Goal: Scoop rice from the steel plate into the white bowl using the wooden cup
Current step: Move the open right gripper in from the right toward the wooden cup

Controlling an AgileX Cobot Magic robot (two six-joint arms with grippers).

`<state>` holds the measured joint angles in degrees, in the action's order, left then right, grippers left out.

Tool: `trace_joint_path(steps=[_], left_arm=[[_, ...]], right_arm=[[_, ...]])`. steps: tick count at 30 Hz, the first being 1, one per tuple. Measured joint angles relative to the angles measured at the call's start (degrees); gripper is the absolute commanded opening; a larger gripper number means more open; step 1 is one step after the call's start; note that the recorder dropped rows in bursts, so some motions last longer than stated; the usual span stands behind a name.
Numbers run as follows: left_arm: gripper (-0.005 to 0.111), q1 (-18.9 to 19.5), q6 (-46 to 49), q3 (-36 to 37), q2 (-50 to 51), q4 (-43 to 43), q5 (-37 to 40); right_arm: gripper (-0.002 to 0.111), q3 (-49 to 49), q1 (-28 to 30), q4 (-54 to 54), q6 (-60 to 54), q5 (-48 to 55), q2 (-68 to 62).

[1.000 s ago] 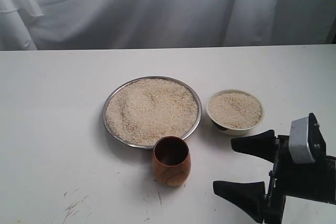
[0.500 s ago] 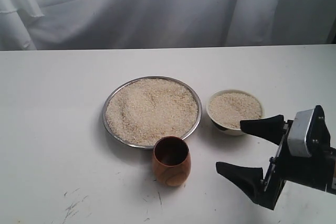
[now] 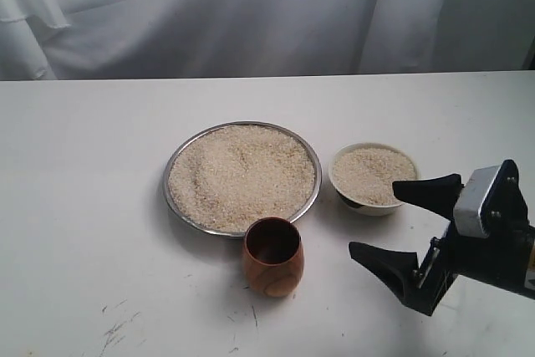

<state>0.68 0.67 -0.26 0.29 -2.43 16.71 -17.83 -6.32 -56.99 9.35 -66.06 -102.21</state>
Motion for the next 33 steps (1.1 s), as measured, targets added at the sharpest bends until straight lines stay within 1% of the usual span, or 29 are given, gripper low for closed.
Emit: trace_joint_path(steps=[9, 33], left_arm=[[0.0, 0.0, 0.0, 0.0, 0.0, 0.0, 0.0], [0.0, 0.0, 0.0, 0.0, 0.0, 0.0, 0.0]], right_arm=[[0.098, -0.3, 0.0, -0.1, 2.2, 0.3, 0.0], [0.098, -0.3, 0.0, -1.6, 2.8, 0.5, 0.0]])
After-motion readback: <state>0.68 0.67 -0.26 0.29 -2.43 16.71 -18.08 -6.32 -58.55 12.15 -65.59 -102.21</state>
